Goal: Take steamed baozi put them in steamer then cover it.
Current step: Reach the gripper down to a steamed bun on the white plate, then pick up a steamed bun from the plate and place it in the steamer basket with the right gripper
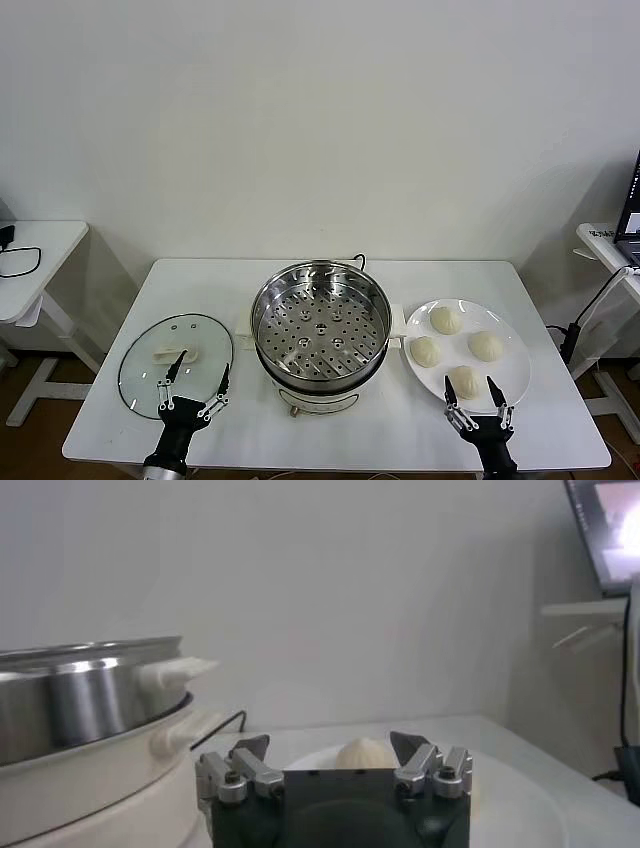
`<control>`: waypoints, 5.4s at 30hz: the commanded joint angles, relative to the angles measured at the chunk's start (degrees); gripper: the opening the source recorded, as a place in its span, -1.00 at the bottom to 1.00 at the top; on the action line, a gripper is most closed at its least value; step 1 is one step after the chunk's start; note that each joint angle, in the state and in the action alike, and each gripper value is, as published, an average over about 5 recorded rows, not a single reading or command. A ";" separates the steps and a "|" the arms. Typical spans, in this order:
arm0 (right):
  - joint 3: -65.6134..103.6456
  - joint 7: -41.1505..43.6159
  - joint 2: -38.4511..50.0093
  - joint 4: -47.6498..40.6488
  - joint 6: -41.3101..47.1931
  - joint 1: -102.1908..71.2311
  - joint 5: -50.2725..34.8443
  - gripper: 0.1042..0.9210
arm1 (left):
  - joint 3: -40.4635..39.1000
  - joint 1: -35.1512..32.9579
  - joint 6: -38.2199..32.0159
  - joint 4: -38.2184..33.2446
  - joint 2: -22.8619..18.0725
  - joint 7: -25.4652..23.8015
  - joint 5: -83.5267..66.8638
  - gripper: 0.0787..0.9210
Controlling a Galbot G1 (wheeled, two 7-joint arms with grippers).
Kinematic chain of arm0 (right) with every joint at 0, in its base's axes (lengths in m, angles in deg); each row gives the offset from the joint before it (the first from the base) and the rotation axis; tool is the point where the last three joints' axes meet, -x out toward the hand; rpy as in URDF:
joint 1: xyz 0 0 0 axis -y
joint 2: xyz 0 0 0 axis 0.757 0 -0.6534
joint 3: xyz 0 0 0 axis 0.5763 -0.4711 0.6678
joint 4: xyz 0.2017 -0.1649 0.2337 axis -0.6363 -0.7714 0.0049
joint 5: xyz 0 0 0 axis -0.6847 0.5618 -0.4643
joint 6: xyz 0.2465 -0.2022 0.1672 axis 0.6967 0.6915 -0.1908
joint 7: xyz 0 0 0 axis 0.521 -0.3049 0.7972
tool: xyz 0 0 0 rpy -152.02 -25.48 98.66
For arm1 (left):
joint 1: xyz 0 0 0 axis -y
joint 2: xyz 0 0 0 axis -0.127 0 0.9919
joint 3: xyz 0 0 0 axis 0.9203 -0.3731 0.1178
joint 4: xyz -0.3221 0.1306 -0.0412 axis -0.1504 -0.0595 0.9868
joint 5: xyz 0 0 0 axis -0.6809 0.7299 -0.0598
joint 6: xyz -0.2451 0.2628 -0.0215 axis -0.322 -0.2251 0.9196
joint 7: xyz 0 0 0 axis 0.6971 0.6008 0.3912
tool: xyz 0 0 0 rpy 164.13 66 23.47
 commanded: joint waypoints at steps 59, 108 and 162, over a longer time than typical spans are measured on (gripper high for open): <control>-73.47 84.54 18.06 -59.87 19.57 107.60 27.58 0.76 | -2.17 0.28 0.39 -1.93 -0.09 1.57 -0.19 0.77; -72.87 76.94 16.11 -51.80 5.74 110.49 32.73 0.30 | -2.42 0.84 0.74 -1.70 0.01 2.35 -0.22 0.77; -83.02 78.99 -10.06 -46.58 -19.36 114.49 47.31 0.43 | -0.92 -0.30 0.49 -2.87 0.23 2.95 -1.09 0.77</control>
